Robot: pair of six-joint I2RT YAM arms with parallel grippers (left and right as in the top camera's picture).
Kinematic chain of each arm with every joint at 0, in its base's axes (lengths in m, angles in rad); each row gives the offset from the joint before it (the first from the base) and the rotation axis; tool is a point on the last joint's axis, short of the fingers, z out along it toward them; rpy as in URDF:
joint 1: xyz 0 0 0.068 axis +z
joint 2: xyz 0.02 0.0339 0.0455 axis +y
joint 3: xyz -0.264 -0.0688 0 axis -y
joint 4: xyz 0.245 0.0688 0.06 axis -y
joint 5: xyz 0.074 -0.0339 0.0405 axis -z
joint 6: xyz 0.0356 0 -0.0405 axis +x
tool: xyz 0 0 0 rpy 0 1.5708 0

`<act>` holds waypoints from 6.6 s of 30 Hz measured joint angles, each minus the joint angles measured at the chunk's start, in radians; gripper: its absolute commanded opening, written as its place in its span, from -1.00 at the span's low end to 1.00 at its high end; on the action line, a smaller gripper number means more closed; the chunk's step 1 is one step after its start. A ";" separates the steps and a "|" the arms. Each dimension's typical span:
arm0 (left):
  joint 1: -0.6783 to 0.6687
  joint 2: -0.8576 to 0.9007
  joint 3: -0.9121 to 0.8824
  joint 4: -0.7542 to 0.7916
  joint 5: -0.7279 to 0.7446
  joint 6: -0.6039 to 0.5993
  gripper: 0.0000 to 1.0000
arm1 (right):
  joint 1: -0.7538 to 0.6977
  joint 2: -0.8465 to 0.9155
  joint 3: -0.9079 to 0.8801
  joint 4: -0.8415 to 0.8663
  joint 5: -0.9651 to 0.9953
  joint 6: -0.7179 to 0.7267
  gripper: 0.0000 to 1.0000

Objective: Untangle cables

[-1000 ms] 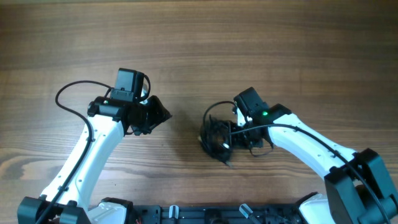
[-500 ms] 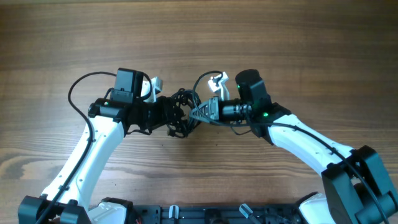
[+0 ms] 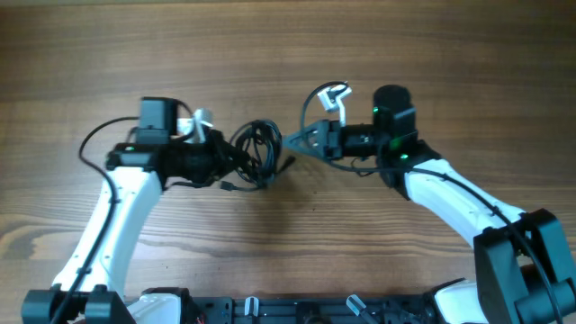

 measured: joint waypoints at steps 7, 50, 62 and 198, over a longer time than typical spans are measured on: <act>0.229 0.000 0.000 0.001 0.321 -0.249 -0.92 | -0.020 0.000 0.003 -0.112 -0.068 -0.124 0.05; 0.167 0.000 -0.004 0.093 0.264 0.332 -0.70 | 0.085 -0.002 0.007 -0.188 0.039 -0.191 0.32; -0.112 0.000 -0.004 0.092 -0.307 0.208 0.99 | 0.085 -0.003 0.011 -0.515 0.462 -0.347 0.48; -0.612 0.282 0.098 0.319 -0.592 -0.318 -0.92 | -0.156 -0.072 0.408 -1.207 0.734 -0.654 0.99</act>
